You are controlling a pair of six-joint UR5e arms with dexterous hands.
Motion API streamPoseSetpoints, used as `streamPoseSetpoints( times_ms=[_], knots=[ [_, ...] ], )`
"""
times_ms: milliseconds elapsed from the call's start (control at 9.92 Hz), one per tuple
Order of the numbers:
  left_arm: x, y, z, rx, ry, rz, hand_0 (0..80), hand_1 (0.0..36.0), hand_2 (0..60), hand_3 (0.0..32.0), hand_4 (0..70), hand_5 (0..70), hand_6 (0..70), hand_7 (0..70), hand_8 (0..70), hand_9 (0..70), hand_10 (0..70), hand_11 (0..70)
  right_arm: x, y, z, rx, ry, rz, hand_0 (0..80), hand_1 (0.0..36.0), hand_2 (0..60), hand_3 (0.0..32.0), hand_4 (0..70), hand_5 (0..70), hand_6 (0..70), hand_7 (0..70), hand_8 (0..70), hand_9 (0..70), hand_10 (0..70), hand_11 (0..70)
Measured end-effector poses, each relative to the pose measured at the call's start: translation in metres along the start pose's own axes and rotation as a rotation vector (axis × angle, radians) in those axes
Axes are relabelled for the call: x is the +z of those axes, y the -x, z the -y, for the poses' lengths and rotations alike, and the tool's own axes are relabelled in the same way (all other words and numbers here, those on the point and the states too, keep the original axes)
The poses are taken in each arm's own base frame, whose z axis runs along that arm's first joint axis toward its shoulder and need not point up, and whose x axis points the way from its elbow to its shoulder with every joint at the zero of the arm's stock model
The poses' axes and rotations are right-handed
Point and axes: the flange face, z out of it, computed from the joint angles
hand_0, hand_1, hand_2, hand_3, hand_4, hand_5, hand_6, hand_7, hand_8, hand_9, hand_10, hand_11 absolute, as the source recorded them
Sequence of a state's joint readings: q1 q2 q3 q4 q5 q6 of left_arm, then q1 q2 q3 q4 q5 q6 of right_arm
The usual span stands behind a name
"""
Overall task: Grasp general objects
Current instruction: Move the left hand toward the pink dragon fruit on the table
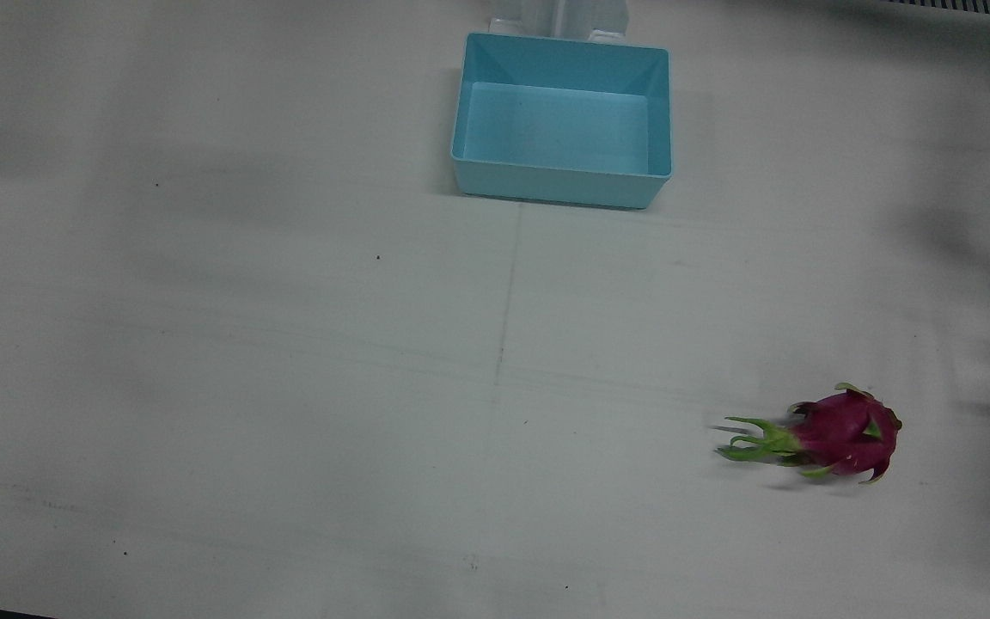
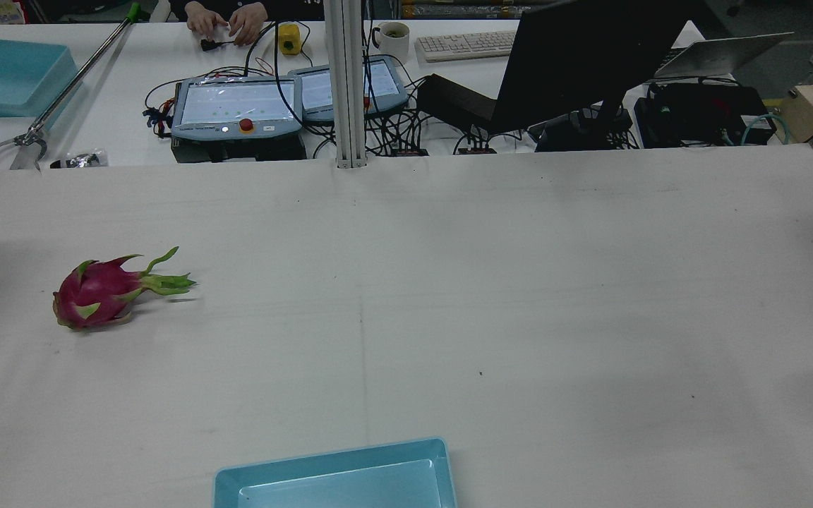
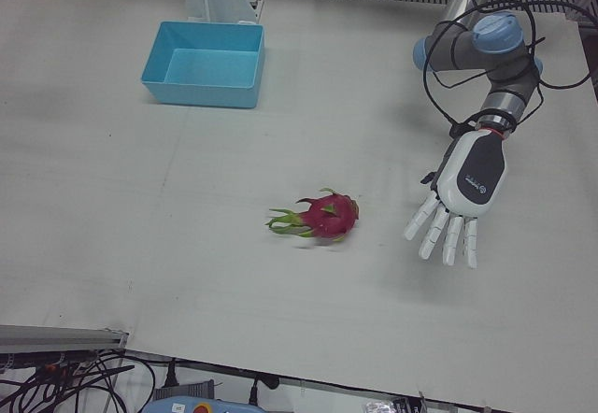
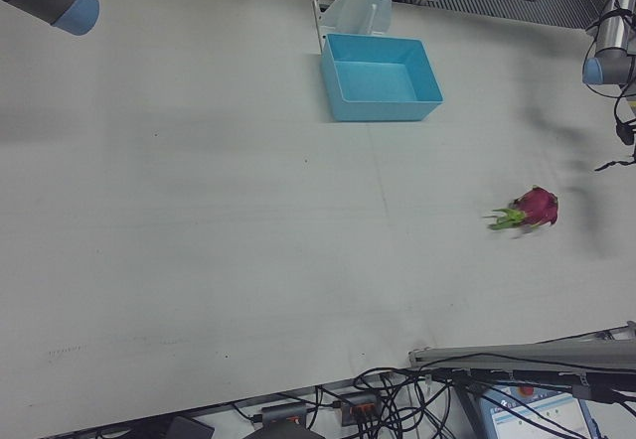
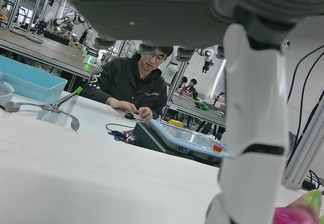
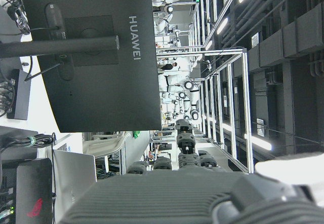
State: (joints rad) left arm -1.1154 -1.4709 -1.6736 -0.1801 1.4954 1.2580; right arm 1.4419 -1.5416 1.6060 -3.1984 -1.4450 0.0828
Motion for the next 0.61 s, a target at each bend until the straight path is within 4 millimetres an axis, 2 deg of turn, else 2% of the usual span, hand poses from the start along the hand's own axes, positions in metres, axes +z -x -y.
streamPoseSetpoints(
  times_ms=[202,605],
  knots=[
    [0.001,0.0,-0.005,-0.007,0.018,0.0,80.0,36.0,22.7,22.0,0.0,6.4,0.0,7.9,0.0,0.1,0.0,0.0,0.0,0.0,0.0,0.0,0.0,0.0,0.0,0.0,0.0,0.0,0.0,0.0,0.0,0.0,0.0,0.0,0.0,0.0],
    [0.014,-0.006,-0.027,-0.061,0.059,-0.03,80.0,36.0,27.6,18.4,0.0,8.7,0.0,11.3,0.0,0.8,0.0,0.0,0.0,0.0,0.001,0.0,-0.001,0.0,0.0,0.0,0.0,0.0,0.0,0.0,0.0,0.0,0.0,0.0,0.0,0.0]
  ],
)
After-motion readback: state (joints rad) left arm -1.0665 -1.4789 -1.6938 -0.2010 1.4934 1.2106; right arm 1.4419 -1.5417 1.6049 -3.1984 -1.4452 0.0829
